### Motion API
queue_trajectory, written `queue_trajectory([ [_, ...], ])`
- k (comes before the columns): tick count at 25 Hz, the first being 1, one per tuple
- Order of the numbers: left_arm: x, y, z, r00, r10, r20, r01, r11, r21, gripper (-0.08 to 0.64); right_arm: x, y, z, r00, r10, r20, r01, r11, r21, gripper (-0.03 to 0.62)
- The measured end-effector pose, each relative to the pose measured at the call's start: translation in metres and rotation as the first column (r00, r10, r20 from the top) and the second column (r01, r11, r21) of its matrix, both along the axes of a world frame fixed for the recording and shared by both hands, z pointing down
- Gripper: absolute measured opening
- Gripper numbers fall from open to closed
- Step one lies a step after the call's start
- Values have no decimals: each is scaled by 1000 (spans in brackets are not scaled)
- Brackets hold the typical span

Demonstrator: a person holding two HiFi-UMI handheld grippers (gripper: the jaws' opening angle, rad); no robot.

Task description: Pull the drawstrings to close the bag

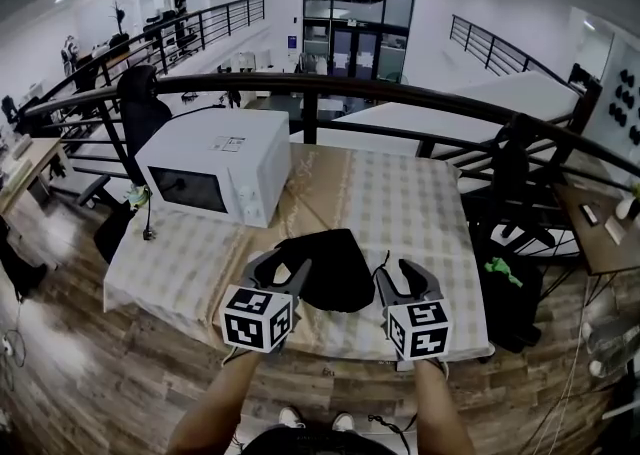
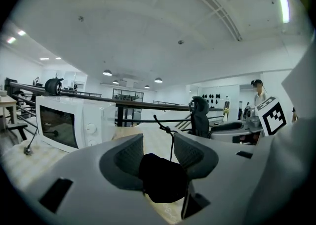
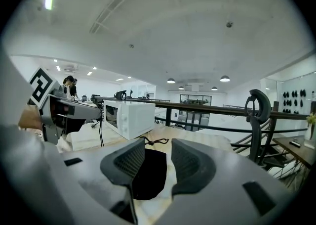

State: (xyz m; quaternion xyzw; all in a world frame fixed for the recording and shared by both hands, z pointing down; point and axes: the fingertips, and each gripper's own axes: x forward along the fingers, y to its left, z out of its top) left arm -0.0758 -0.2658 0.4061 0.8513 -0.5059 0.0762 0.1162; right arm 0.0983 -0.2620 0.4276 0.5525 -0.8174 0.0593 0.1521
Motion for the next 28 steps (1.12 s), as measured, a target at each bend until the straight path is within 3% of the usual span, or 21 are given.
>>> queue_trajectory([
  [3, 1, 0, 1, 999, 14, 32, -14, 1000, -7, 193, 4, 0, 1, 999, 15, -45, -15, 1000, 1, 146],
  [5, -2, 1, 6, 999, 14, 42, -13, 1000, -19, 193, 7, 1, 4, 998, 21, -60, -21, 1000, -2, 105],
  [15, -18, 23, 38, 998, -42, 37, 45, 995, -89, 193, 14, 14, 19, 999, 30, -13, -31, 999, -39, 103],
  [22, -15, 50, 40, 993, -109, 40, 112, 991, -79, 193, 17, 34, 21, 1000, -13, 27, 14, 999, -36, 103],
  [28, -6, 72, 31, 992, -120, 30, 121, 991, -58, 193, 22, 57, 22, 999, -25, 26, 26, 999, -37, 103],
])
